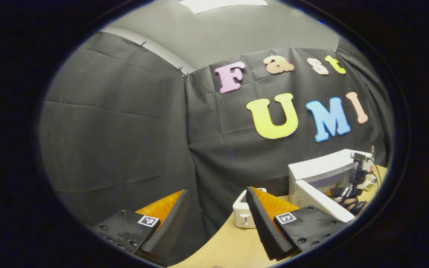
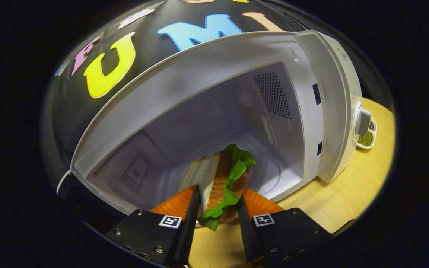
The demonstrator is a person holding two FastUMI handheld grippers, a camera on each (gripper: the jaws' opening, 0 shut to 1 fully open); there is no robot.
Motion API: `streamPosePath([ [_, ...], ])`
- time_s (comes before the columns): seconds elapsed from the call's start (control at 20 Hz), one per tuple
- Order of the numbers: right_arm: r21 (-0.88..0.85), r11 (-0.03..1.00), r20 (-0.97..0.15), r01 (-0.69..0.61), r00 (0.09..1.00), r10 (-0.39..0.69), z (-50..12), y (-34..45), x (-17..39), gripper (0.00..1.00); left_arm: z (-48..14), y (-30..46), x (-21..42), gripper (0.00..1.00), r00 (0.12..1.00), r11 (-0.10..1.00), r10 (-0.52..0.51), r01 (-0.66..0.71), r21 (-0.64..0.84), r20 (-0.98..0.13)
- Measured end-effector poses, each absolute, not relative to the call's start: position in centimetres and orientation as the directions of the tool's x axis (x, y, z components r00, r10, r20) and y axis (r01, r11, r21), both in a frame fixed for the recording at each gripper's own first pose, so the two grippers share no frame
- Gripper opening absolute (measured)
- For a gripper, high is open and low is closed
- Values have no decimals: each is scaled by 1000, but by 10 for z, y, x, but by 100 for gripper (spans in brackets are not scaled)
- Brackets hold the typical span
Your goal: Open the microwave oven with the left hand, put the food in, and close the microwave oven.
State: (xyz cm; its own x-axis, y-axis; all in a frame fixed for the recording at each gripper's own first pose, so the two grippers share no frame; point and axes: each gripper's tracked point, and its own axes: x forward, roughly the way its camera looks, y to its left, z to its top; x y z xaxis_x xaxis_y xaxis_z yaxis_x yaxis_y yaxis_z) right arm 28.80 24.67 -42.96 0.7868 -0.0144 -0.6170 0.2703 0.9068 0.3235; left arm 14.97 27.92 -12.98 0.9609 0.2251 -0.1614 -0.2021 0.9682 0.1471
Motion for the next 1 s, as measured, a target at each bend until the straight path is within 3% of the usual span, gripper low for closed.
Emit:
streamPosePath([
  [0.05, 301, 916, -615, 267, 788, -27, -430, 245, 289, 64, -131, 279, 151, 100, 961, 969, 223, -202, 140, -162],
  [0.2, 158, 950, -618, 271, 777, -119, -433, 230, 287, 69, -138, 278, 148, 100, 960, 971, 217, -194, 137, -175],
  [0.25, 111, 961, -614, 253, 778, -134, -431, 224, 288, 97, -139, 276, 150, 100, 962, 972, 212, -189, 137, -175],
  [0.6, 31, 995, -494, 98, 867, -70, -361, 224, 265, 98, -167, 262, 142, 100, 964, 980, 185, -167, 106, -190],
  [1.0, 63, 997, -361, 45, 932, -19, -251, 199, 214, 98, -204, 234, 136, 98, 959, 988, 147, -130, 85, -241],
])
